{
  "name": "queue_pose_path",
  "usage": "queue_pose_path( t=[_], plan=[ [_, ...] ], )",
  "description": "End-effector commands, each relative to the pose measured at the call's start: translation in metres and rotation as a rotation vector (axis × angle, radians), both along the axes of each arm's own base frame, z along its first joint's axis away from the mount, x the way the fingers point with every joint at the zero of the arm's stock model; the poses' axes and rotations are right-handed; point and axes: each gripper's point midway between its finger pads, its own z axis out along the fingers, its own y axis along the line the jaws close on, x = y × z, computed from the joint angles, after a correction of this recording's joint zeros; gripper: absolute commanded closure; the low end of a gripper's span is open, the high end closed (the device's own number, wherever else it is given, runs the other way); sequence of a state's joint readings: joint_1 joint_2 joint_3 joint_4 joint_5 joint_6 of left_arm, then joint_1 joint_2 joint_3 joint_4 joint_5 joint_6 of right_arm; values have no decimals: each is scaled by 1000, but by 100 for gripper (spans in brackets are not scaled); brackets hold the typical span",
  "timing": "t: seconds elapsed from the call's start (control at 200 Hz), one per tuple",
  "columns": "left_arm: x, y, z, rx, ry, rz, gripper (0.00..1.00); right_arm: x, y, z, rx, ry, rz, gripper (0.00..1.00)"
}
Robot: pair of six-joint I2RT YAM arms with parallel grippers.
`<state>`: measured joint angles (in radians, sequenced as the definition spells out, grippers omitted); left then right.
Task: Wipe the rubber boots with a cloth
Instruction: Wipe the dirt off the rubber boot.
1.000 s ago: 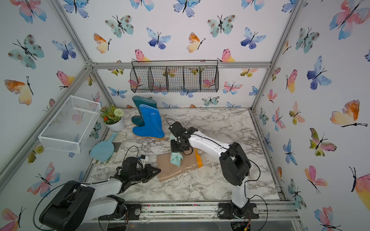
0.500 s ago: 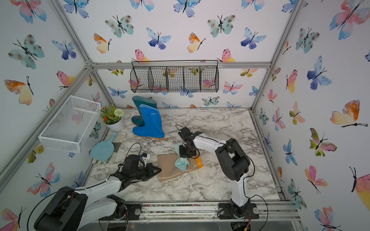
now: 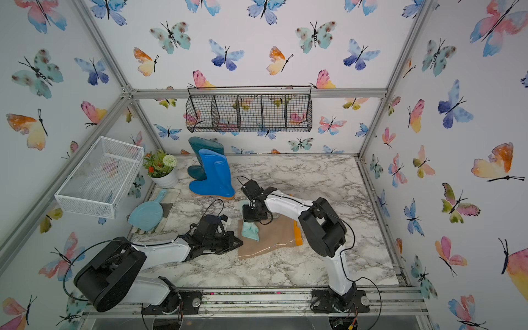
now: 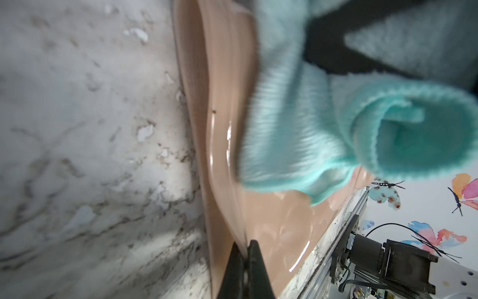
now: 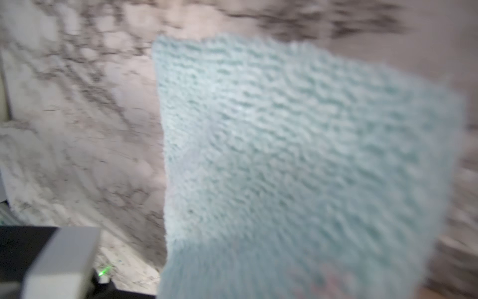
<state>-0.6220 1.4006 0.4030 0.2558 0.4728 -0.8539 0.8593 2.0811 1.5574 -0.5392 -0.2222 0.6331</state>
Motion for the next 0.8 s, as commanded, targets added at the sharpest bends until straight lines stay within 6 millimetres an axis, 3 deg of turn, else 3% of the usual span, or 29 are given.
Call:
queue_pose_path(
  t=[0.0,0.09,0.195,0.3,0.37,0.435,0.491,0.701,0.796],
  plan=[
    [0,2,1,7,4,5,100,-19,18,0,29,35,78,99],
    [-3,8,1,7,4,22,100,-15,-7,-9,-30,24,41,99],
    [-7,16,0,7,5,48,100,1,-68,-15,-129,40,-63,99],
    [-9,22,-2,1,8,67,100,19,-126,-8,-180,22,-180,99],
    [-10,22,-2,-4,11,72,100,27,-141,1,-224,-46,-189,99],
    [-11,23,-3,-7,13,77,100,27,-137,4,-206,-36,-176,99],
    [-12,24,-4,-10,18,82,100,20,-119,1,-157,1,-158,99],
    [-8,22,-2,-20,19,96,100,-17,-1,2,-56,1,65,99],
    [-8,21,-2,-21,20,93,100,-20,9,2,-77,-6,121,99]
  ],
)
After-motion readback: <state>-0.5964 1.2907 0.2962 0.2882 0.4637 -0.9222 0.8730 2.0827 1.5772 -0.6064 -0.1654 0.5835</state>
